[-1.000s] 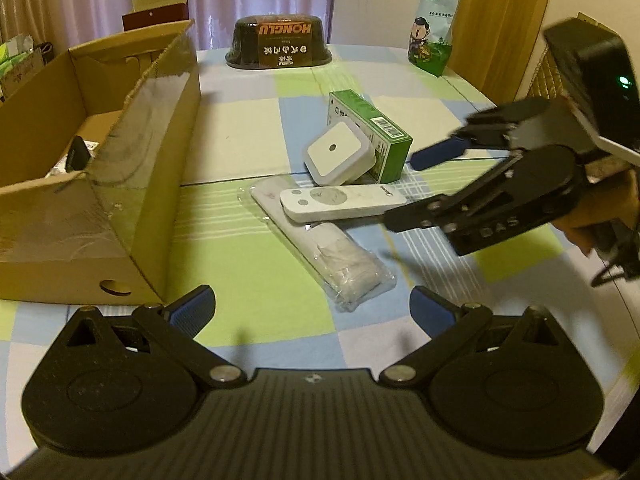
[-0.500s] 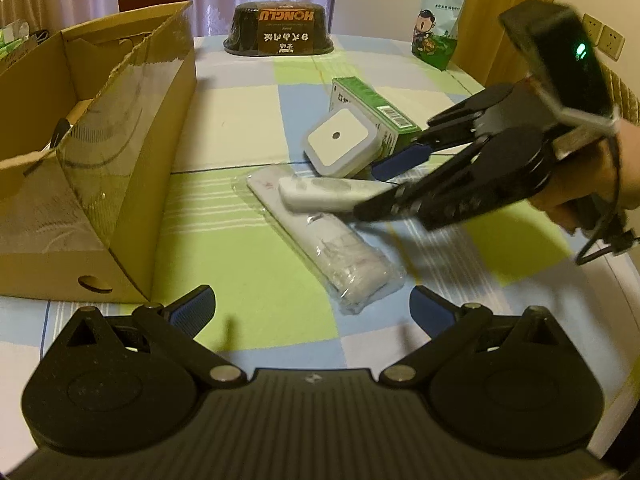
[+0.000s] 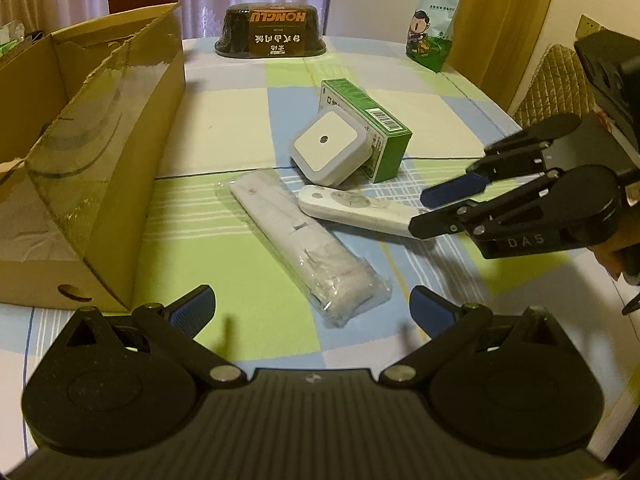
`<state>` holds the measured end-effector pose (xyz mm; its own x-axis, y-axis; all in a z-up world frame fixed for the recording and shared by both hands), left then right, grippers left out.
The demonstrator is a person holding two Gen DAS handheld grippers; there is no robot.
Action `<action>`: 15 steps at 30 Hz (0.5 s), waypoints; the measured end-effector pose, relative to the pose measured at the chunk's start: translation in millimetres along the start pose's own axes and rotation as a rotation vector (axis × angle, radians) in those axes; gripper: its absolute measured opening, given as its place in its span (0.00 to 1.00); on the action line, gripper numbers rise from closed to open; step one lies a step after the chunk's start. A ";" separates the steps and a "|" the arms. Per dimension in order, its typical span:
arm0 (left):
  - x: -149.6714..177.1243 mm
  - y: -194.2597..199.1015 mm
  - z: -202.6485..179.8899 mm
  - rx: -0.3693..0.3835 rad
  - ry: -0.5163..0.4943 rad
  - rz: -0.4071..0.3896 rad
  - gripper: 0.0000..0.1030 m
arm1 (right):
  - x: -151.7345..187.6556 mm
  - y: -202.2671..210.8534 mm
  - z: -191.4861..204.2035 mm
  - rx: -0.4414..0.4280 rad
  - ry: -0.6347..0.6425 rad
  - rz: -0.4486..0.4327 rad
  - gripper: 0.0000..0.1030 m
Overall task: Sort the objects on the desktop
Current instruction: 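Grasp the white Midea remote with the right tool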
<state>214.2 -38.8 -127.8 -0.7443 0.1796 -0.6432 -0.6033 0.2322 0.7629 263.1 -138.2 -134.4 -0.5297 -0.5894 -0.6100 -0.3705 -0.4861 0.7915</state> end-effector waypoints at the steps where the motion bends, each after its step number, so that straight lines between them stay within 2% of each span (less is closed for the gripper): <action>1: -1.0 -1.4 1.0 -0.003 0.004 -0.001 0.99 | -3.1 -2.5 1.2 -0.009 0.014 -0.008 0.58; 7: -5.4 -10.8 3.1 -0.012 0.012 0.001 0.99 | -7.0 -29.8 -0.5 -0.093 0.002 0.051 0.57; 8: -6.0 -12.1 3.1 -0.012 0.012 0.001 0.99 | -5.9 -33.0 -1.9 -0.098 -0.007 0.062 0.53; 9: -6.7 -13.0 3.0 -0.012 0.013 0.000 0.99 | -6.0 -31.9 -3.0 -0.094 -0.013 0.056 0.41; 12: -8.7 -15.3 2.8 -0.014 0.016 -0.003 0.99 | -1.7 -26.2 -7.3 -0.069 -0.048 0.056 0.40; 15: -12.3 -18.6 1.8 -0.016 0.018 -0.008 0.99 | 12.6 -12.9 -12.5 0.009 -0.074 0.064 0.39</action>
Point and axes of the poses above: each gripper's, at about its wrist camera, not at the fingertips, and y roughly against the way its jaws point, z to its left, x to its underside, the point moved 10 cm from there along -y, roughly the way its jaws point, and after that the axes turned 3 degrees about -y, right-handed, at the moved point
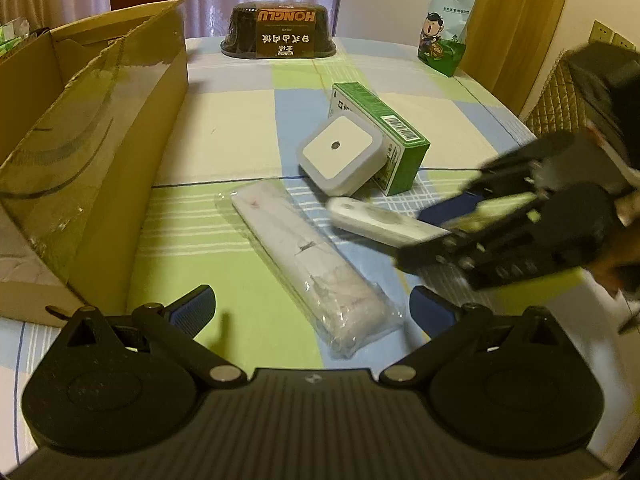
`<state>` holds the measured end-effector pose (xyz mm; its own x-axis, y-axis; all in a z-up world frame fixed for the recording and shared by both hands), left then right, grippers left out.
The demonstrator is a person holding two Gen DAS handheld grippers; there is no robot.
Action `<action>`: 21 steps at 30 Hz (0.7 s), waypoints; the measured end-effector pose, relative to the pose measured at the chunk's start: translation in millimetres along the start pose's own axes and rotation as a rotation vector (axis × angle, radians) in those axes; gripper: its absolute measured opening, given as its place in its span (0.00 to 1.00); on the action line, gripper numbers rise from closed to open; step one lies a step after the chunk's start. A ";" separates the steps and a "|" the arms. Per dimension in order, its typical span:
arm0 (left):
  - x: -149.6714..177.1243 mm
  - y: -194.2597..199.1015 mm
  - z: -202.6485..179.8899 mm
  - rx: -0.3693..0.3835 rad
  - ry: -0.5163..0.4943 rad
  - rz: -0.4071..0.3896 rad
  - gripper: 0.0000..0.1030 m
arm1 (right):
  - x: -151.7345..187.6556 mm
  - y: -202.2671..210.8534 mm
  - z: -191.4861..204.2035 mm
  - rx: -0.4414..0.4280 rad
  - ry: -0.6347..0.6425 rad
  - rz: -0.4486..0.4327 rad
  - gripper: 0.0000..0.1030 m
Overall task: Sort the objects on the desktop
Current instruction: 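Grasp the white Midea remote with the right tool, then grasp the long bagged white item with the left tool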
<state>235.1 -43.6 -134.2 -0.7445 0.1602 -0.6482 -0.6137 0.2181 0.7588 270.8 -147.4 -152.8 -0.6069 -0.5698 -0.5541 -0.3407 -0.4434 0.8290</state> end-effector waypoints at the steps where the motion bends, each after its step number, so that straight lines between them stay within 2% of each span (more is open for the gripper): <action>1: -1.6 -1.3 -0.5 -0.002 0.002 -0.003 0.99 | 6.4 5.7 -2.9 0.026 -0.028 0.000 0.39; 6: -9.8 -10.9 -3.0 -0.026 0.025 -0.011 0.98 | 39.9 33.2 -16.8 0.161 -0.207 -0.020 0.39; 9: -14.8 -18.4 -5.4 -0.046 0.033 -0.011 0.94 | 59.1 46.3 -23.4 0.220 -0.334 -0.075 0.39; 13: -20.1 -29.9 -6.0 -0.096 0.023 -0.010 0.87 | 63.8 52.8 -19.9 0.249 -0.371 -0.113 0.39; 16: -18.7 -39.2 -4.0 -0.118 0.011 0.008 0.69 | 58.5 50.2 -21.5 0.232 -0.393 -0.125 0.39; 17: -16.7 -41.4 -2.9 -0.118 0.008 0.019 0.59 | 57.2 50.0 -21.7 0.230 -0.401 -0.128 0.39; 21: -10.5 -35.3 -0.4 -0.095 -0.032 0.026 0.42 | 54.7 46.4 -20.1 0.217 -0.419 -0.136 0.39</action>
Point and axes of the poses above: each gripper's, at about its wrist camera, not at the fingertips, and y roughly against the way its jaws point, z to its left, x to its underside, the point moved 10 cm from there along -y, roughly the way its jaws point, and after that the axes turned 3 degrees about -y, right-handed, at the moved point
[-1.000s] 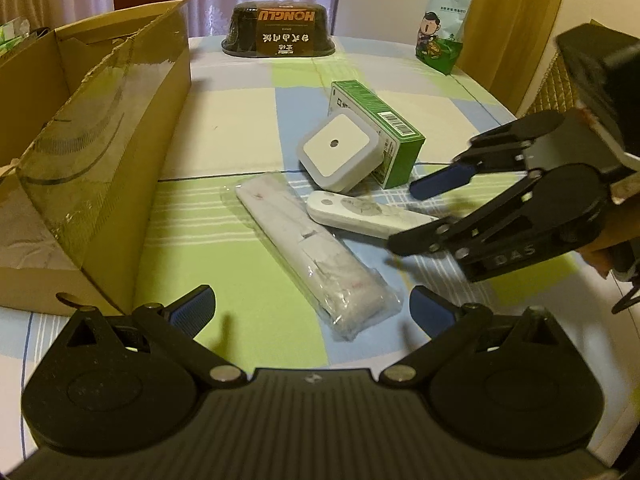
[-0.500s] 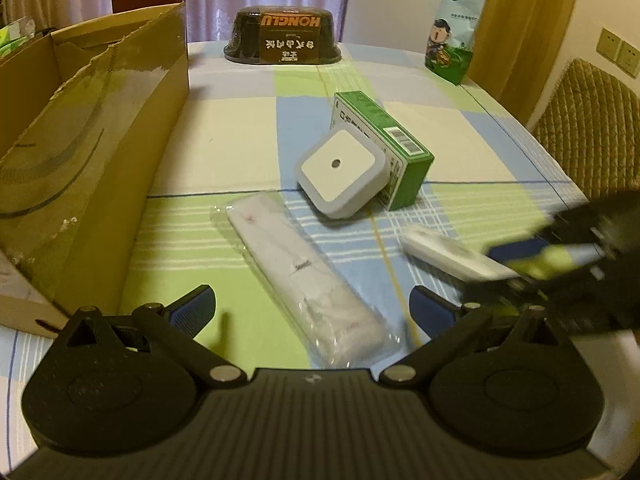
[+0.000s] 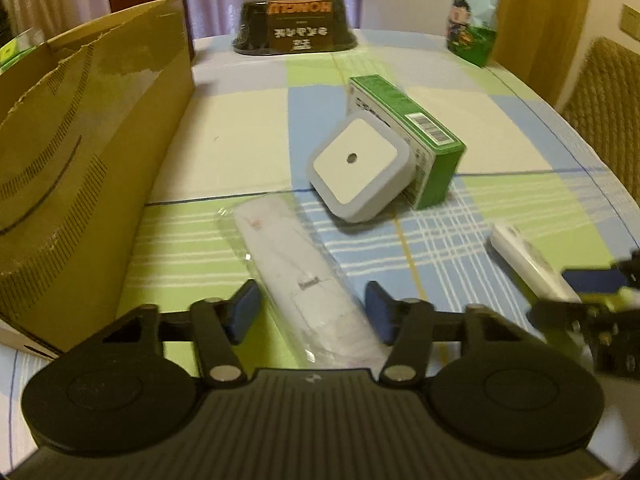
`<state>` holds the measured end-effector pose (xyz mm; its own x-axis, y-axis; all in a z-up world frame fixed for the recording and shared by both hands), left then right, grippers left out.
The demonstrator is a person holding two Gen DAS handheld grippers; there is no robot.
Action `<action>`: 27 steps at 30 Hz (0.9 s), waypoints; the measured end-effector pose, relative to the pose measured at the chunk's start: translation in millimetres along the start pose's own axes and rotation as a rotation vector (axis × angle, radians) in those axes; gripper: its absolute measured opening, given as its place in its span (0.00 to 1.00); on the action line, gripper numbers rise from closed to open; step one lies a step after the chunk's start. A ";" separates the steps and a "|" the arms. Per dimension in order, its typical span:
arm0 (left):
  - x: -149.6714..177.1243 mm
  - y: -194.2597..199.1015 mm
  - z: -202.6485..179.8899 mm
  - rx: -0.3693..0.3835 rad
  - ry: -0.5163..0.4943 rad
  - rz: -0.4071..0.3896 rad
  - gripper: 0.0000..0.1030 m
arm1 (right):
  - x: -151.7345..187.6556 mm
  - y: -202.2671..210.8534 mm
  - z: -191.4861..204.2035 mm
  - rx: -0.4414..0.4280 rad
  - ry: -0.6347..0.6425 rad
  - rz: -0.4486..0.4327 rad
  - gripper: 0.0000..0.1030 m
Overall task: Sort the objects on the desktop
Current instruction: 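Grasp the long bagged white item with the left tool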
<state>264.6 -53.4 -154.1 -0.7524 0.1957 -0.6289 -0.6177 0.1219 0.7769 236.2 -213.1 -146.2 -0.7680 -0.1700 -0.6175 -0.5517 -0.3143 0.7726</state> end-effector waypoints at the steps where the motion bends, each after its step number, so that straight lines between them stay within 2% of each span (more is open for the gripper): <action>1: 3.2 3.5 0.5 0.010 -0.013 0.006 0.38 | 0.5 0.3 1.2 -0.005 -0.005 0.002 0.39; 7: 35.6 32.0 5.9 0.056 -0.086 0.039 0.37 | 3.7 3.3 10.6 -0.034 -0.032 0.019 0.39; 8: 39.5 35.4 6.8 0.058 -0.095 0.041 0.41 | 3.7 3.8 12.7 -0.039 -0.034 0.020 0.39; 9: 42.5 37.6 7.6 0.058 -0.101 0.042 0.52 | 3.8 4.5 15.2 -0.041 -0.032 0.019 0.40; 11: 46.6 39.2 9.5 0.055 -0.104 0.041 0.62 | 4.2 5.0 19.4 -0.034 -0.019 0.015 0.40; 16: 46.1 38.3 11.1 0.063 -0.114 0.039 0.63 | 6.5 2.5 24.9 -0.016 0.022 0.012 0.40; 19: 42.6 36.2 8.4 0.083 -0.133 0.036 0.58 | 7.9 -0.6 25.7 -0.011 0.042 0.015 0.40; 21: 42.2 36.6 6.8 0.094 -0.142 0.031 0.45 | 8.2 -1.7 25.8 -0.009 0.046 0.009 0.40; 22: 42.0 37.5 5.5 0.095 -0.148 0.026 0.42 | 8.5 -2.5 25.6 -0.004 0.049 0.006 0.40; 24: 42.9 39.5 3.0 0.096 -0.156 0.018 0.35 | 9.1 -4.0 25.1 0.006 0.055 0.000 0.66; 27: 44.4 41.5 2.6 0.095 -0.147 0.021 0.34 | 11.7 -4.3 23.8 0.018 0.055 0.007 0.68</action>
Point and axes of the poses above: each gripper's, at about its wrist camera, not at the fingertips, and y roughly against the way its jaws point, z to its left, x to its underside, the point moved 10 cm from there along -y, roughly the way its jaws point, and after that the axes turned 3 degrees about -y, right-handed, at the moved point
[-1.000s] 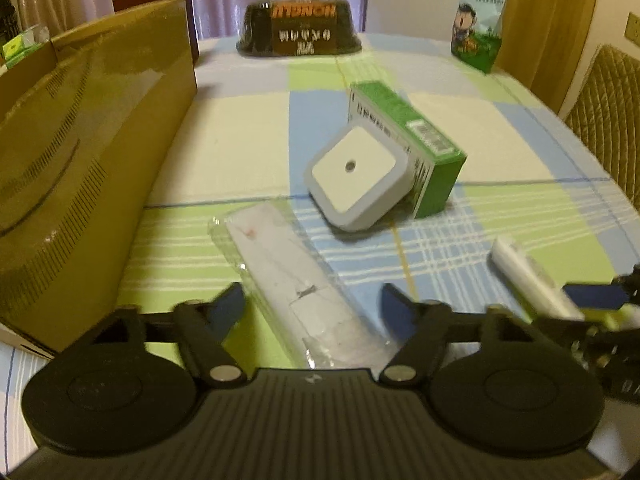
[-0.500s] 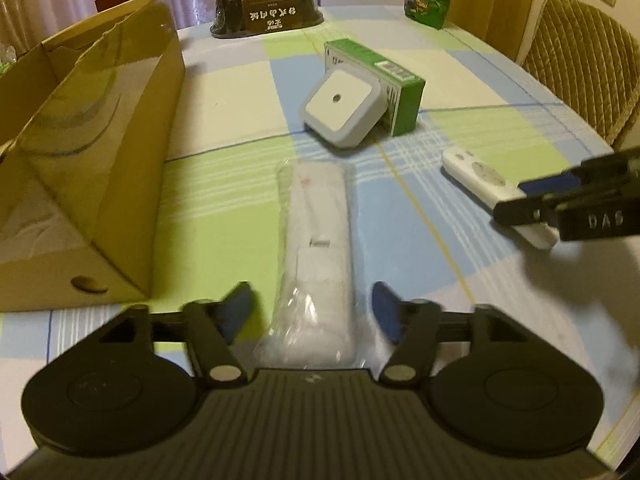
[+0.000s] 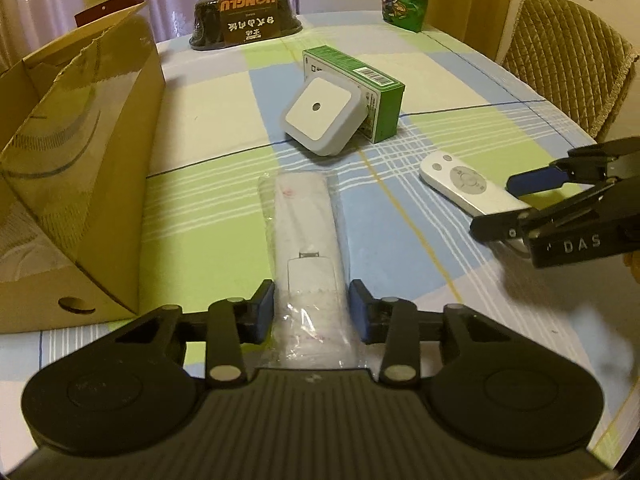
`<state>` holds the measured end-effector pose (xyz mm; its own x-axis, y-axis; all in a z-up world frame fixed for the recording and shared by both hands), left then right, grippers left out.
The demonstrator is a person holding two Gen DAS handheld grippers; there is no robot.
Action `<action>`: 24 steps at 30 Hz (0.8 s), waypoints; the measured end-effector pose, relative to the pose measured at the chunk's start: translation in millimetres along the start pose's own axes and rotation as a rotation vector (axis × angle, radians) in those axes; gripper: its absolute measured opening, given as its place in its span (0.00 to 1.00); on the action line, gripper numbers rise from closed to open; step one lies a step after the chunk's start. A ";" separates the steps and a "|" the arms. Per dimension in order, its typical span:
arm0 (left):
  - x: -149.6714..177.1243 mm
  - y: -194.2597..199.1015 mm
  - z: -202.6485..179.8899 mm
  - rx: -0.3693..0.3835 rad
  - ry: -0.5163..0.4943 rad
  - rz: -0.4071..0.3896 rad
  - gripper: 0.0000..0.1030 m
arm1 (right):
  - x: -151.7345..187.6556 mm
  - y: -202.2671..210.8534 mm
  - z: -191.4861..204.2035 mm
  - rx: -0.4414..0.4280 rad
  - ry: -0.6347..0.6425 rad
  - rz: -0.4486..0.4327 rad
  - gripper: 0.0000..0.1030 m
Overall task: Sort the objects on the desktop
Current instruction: 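Grasp the long bagged white item with the left tool, then carry the bagged item and the Midea remote over the cardboard box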
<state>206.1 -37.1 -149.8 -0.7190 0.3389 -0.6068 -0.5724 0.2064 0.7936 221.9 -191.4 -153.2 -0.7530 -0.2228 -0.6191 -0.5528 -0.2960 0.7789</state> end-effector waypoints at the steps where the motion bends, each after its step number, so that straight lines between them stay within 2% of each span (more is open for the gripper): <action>1: 0.3 0.3 0.2 0.000 0.004 0.002 0.33 | 0.3 0.2 0.2 -0.001 0.000 0.002 0.68; 8: -1.0 -0.5 1.2 0.005 0.003 0.022 0.33 | 2.5 0.5 4.4 0.009 0.016 0.020 0.68; 12: -3.1 -2.4 2.7 -0.011 0.003 0.062 0.38 | 3.9 1.7 12.4 0.013 0.053 0.014 0.46; 14: -4.5 -3.7 2.9 -0.013 0.002 0.085 0.38 | 4.3 1.9 14.3 0.018 0.063 0.013 0.41; 19: -7.1 -5.7 1.5 -0.002 -0.011 0.127 0.33 | 3.0 1.7 12.3 0.008 0.034 0.016 0.39; 24: -1.8 0.4 0.4 -0.023 -0.031 0.109 0.32 | 1.4 8.0 13.7 -0.018 -0.004 0.013 0.39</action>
<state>207.4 -37.3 -148.3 -0.7648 0.3866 -0.5154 -0.5009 0.1463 0.8531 211.5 -181.4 -146.5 -0.7616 -0.2230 -0.6085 -0.5366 -0.3096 0.7850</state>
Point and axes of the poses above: each gripper's, at about its wrist camera, not at the fingertips, and y roughly against the way its jaws point, z to its left, x to its underside, the point moved 10 cm from there along -y, roughly the way its jaws point, and after that the axes turned 3 degrees about -y, right-handed, at the moved point
